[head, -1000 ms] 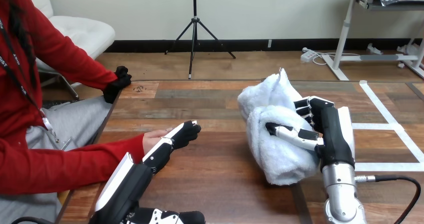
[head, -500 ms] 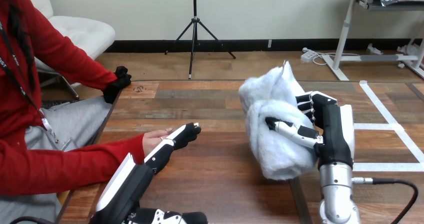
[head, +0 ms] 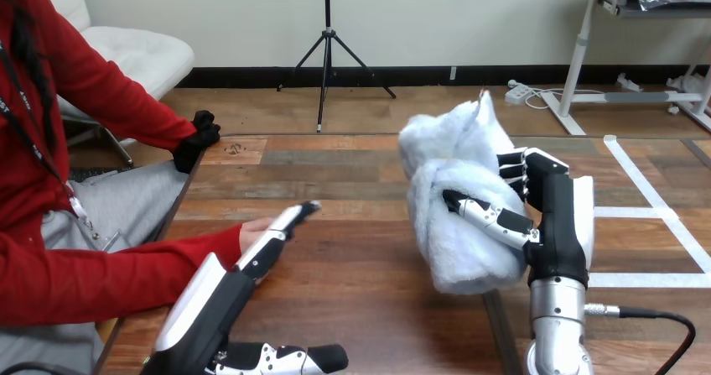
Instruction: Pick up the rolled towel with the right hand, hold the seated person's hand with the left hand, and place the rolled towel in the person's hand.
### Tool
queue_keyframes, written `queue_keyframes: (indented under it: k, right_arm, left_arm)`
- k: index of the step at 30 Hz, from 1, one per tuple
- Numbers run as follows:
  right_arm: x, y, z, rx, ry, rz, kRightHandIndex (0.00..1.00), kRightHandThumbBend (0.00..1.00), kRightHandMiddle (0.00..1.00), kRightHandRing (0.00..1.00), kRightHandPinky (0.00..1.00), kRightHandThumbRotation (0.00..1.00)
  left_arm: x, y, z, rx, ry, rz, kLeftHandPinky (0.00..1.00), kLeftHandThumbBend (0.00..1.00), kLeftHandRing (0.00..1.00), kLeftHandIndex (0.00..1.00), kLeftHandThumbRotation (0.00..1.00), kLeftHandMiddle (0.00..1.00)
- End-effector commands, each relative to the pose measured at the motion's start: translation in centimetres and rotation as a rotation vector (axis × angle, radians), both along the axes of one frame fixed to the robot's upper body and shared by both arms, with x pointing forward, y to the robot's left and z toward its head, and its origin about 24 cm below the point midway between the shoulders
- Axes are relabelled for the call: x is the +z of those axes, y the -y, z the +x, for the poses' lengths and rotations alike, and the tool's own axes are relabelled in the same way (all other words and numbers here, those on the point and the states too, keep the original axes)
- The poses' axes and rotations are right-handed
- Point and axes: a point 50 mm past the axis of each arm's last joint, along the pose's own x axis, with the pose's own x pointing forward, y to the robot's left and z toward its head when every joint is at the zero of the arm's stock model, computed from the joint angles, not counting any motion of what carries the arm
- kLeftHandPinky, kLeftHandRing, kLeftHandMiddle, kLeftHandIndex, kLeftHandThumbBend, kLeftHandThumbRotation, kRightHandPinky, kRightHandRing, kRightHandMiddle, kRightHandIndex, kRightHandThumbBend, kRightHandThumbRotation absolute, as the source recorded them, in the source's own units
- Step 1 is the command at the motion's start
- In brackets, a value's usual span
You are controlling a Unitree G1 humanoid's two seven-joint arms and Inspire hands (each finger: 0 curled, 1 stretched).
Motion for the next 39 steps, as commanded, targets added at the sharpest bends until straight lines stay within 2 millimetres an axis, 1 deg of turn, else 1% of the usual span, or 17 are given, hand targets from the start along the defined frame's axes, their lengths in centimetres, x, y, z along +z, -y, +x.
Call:
queue_keyframes:
  k: [1,12,19,28,39]
  right_arm:
    - [2.9,-0.8,1.2,0.022,0.173,0.017,0.45,0.75,0.45,0.35,0.30,0.00]
    - [2.8,-1.2,0.9,0.019,0.202,0.022,0.45,0.74,0.45,0.37,0.30,0.00]
    - [2.9,-1.5,0.7,0.021,0.221,0.021,0.45,0.73,0.45,0.37,0.31,0.00]
    - [2.9,-1.8,0.6,0.030,0.235,0.028,0.44,0.72,0.45,0.38,0.30,0.00]
    - [2.9,-2.1,0.5,0.045,0.242,0.038,0.44,0.72,0.45,0.38,0.30,0.00]
  left_arm:
    - [1.2,0.0,0.5,0.034,0.072,0.027,0.95,1.00,0.97,0.98,0.59,0.97]
    - [1.2,0.1,0.7,0.069,0.072,0.083,0.97,1.00,1.00,1.00,0.60,1.00]
    - [1.4,0.0,0.8,0.094,0.080,0.158,0.97,1.00,1.00,1.00,0.60,1.00]
    - [1.3,-0.3,1.3,0.129,0.097,0.220,0.97,1.00,1.00,1.00,0.57,1.00]
    - [0.8,-0.8,2.0,0.161,0.104,0.346,0.96,1.00,1.00,1.00,0.60,1.00]
